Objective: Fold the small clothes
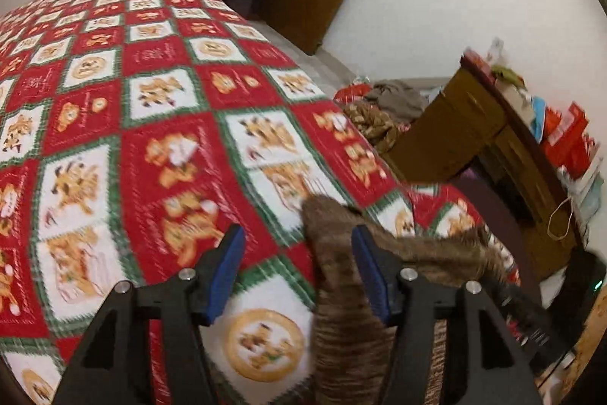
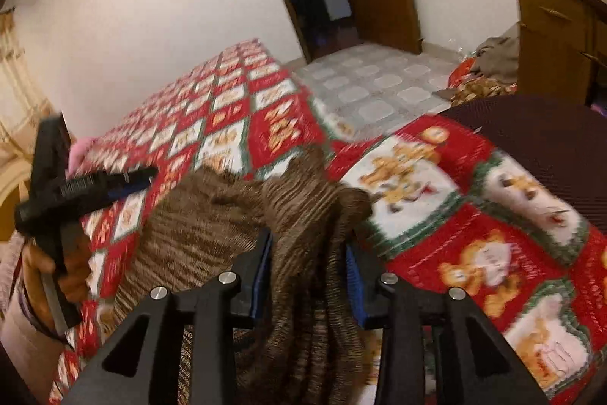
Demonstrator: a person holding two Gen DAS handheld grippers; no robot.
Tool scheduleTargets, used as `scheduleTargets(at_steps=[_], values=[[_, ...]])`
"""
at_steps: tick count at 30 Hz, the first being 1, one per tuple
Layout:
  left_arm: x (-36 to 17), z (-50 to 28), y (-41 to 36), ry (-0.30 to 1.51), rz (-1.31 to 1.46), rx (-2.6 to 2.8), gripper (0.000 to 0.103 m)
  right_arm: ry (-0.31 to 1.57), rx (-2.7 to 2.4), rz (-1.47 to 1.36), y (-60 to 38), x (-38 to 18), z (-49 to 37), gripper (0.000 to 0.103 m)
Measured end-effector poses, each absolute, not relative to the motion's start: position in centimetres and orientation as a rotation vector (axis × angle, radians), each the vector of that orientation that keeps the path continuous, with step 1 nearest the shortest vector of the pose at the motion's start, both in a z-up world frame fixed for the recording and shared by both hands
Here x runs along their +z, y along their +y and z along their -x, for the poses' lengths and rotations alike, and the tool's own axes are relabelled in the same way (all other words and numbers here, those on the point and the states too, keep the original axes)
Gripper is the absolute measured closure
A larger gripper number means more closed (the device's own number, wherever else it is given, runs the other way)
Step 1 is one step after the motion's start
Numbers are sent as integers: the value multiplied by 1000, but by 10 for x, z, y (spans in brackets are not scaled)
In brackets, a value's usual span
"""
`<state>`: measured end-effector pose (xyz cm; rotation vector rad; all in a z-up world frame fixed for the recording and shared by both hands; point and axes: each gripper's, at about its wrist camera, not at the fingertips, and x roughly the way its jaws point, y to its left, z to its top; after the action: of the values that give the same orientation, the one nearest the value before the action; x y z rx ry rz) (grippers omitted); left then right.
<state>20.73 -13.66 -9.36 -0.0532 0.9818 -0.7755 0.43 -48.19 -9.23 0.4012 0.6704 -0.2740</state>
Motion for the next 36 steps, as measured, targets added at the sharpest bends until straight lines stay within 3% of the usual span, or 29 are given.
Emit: scheduleTargets(at_steps=[9, 11, 18, 24, 31, 33, 35, 36], values=[[-97, -140, -125, 916, -57, -779, 36, 591, -286, -267, -440, -33, 73, 66], [-101, -122, -114, 907, -58, -774, 26, 616, -208, -264, -414, -35, 82, 66], [-121, -75, -102, 910, -119, -743, 26, 720, -71, -24, -326, -68, 83, 67], [-136, -51, -103, 871, -231, -658, 25, 860, -171, -54, -344, -110, 89, 70], [-116, -33, -97, 858, -273, -571, 26, 877, -243, -116, -347, -91, 116, 70], [-106, -24, -95, 817, -281, -543, 18, 831, -265, -138, -342, -78, 129, 70], [-96, -15, -92, 788, -269, -536, 12, 793, -296, -131, -334, -68, 138, 58], [-93, -13, -90, 781, -262, -537, 11, 774, -308, -129, -330, -63, 139, 40]])
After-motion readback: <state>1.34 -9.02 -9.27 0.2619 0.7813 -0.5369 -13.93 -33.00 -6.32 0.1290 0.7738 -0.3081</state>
